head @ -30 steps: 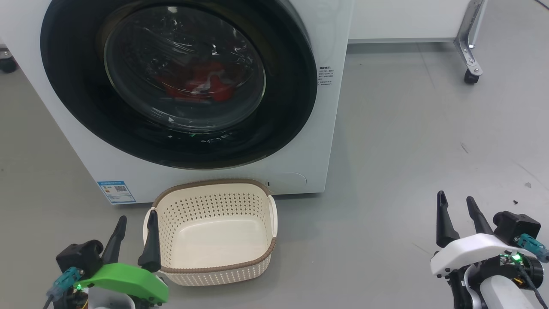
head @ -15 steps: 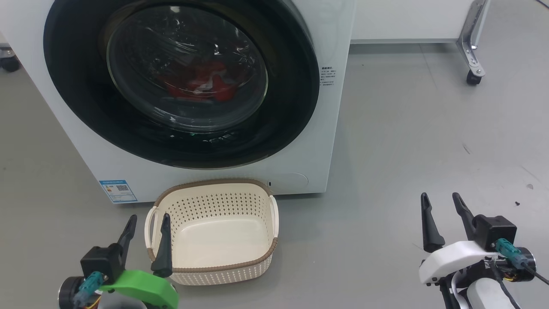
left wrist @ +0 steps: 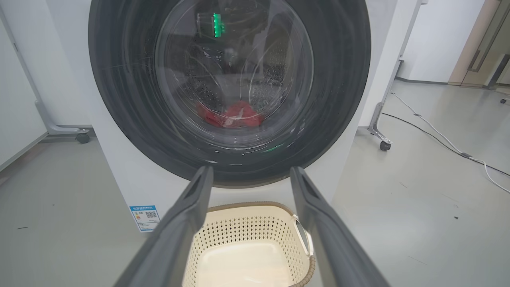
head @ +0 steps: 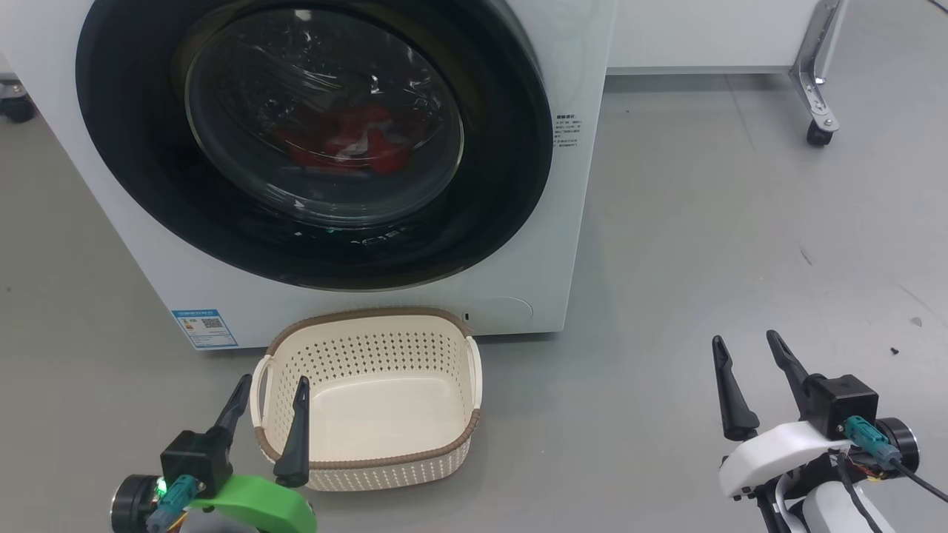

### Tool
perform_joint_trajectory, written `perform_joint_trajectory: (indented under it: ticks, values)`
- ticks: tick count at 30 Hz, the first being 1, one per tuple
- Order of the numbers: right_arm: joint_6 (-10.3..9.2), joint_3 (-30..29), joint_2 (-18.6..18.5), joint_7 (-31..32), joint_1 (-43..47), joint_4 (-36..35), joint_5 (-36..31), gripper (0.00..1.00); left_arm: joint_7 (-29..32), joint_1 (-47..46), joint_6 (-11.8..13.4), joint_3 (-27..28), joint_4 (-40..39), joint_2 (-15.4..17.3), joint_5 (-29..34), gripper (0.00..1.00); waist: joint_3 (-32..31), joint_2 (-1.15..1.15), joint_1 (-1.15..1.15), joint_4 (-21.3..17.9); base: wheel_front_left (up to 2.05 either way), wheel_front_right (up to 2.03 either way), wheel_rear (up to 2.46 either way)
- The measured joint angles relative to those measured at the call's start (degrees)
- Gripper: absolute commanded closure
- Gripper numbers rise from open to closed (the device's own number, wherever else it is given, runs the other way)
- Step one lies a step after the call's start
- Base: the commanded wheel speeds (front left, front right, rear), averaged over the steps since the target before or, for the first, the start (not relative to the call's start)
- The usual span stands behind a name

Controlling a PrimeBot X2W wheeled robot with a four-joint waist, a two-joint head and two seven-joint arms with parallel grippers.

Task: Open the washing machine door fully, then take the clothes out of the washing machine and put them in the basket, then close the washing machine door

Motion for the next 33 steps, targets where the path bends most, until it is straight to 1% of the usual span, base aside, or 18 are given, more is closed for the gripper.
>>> perform_joint_trajectory:
  ticks: [3,4,10,18,24,27,32,33]
  values:
    - [-0.11,-0.7,0.2,0.0,0.0,0.0,0.0,0.00,0.0,0.0,0.0,0.2,0.1,-0.2,0.0,0.00,0.0,0.00,0.00,0.0,0.00,0.00,0.00]
    - [-0.44,-1.0,0.4,0.0,0.1,0.0,0.0,0.00,0.0,0.0,0.0,0.3,0.1,-0.2,-0.1,0.00,0.1,0.00,0.00,0.0,0.00,0.00,0.00]
    - [-0.44,-2.5,1.4,0.0,0.6,0.0,0.0,0.00,0.0,0.0,0.0,0.6,0.2,-0.7,-0.1,0.00,0.1,0.00,0.00,0.1,0.00,0.00,0.00]
    - [-0.41,-2.7,1.8,0.0,0.8,0.2,0.0,0.00,0.0,0.0,0.0,1.1,0.2,-0.9,-0.1,0.00,0.2,0.00,0.00,0.2,0.00,0.00,0.00]
    - [-0.23,-2.9,2.1,0.0,1.3,0.2,-0.1,0.00,0.0,0.0,0.0,1.3,0.2,-1.0,-0.1,0.00,0.3,0.00,0.00,0.2,0.00,0.00,0.00]
    - [0.23,-3.1,2.1,0.0,1.4,0.3,-0.4,0.00,0.0,0.0,0.0,1.3,0.3,-1.0,0.0,0.00,0.3,0.00,0.00,0.3,0.00,0.00,0.00]
    - [0.26,-3.4,2.4,0.0,1.4,0.3,-1.0,0.00,0.0,0.0,0.0,1.5,0.3,-1.1,0.1,0.00,0.3,0.00,0.00,0.3,0.00,0.00,0.00]
    - [0.26,-3.6,2.5,0.0,1.4,0.3,-1.0,0.43,0.0,0.0,0.0,1.5,0.4,-1.1,0.4,0.00,0.3,0.00,0.00,0.4,0.00,0.00,0.00]
